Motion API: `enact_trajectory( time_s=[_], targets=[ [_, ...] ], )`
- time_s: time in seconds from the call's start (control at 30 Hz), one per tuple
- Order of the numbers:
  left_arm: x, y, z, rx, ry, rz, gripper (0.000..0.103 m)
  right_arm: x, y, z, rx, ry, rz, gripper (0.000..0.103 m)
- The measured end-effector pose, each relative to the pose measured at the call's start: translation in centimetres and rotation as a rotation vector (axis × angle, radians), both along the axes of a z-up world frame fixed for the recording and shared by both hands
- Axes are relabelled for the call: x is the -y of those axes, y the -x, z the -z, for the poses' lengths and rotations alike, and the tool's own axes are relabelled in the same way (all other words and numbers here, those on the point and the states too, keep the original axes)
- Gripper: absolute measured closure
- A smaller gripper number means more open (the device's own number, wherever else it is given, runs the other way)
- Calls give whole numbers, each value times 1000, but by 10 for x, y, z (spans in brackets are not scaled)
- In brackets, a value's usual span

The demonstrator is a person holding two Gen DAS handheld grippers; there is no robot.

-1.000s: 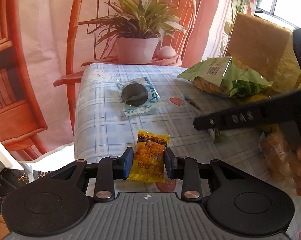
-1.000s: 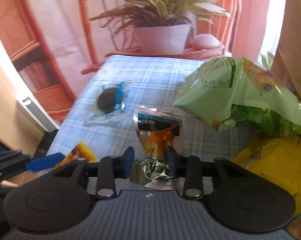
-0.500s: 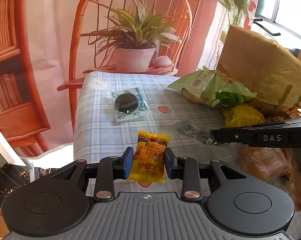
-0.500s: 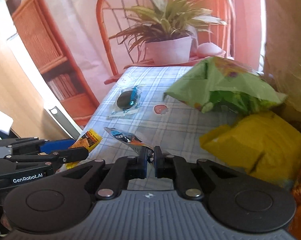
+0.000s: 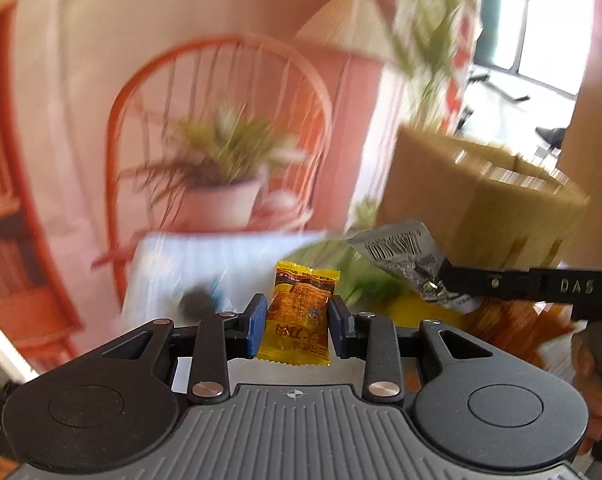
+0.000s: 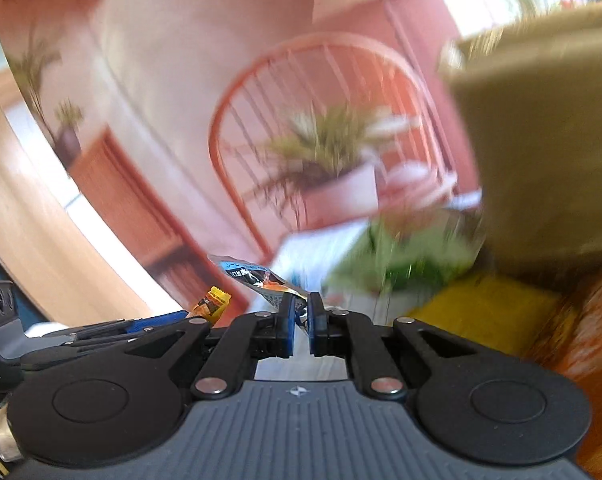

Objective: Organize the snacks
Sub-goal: 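Carry both held packets up and over the cardboard box, then open both tools to drop the packets into the box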

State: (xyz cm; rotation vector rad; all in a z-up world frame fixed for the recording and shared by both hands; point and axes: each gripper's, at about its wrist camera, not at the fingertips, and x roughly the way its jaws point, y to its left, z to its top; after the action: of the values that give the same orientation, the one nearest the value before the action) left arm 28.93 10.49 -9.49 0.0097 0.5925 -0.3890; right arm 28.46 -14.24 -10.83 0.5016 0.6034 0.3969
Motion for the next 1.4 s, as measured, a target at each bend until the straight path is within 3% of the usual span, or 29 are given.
enact_trajectory(
  time_s=[0.27,0.43,0.57,0.83,0.93,1.4],
  targets=[
    [74,-3,-63,129,62,100,68,91,11,-56,137,-50,144,96],
    [126,-12,-87,179,75,161,68,145,14,-82,217,-34,246,96],
    [170,-27,-95,187,68,192,68,183,10,-89,226,-23,312,96],
    [248,-76,-88,129,42,213,68,234,-26,-87,200,73,422,96],
    [270,-99,-78,70,33,212,68,248,-38,-80,166,97,451,96],
    [307,-138,-31,-42,-49,194,67,260,-62,-45,-1,134,489,96]
  ],
)
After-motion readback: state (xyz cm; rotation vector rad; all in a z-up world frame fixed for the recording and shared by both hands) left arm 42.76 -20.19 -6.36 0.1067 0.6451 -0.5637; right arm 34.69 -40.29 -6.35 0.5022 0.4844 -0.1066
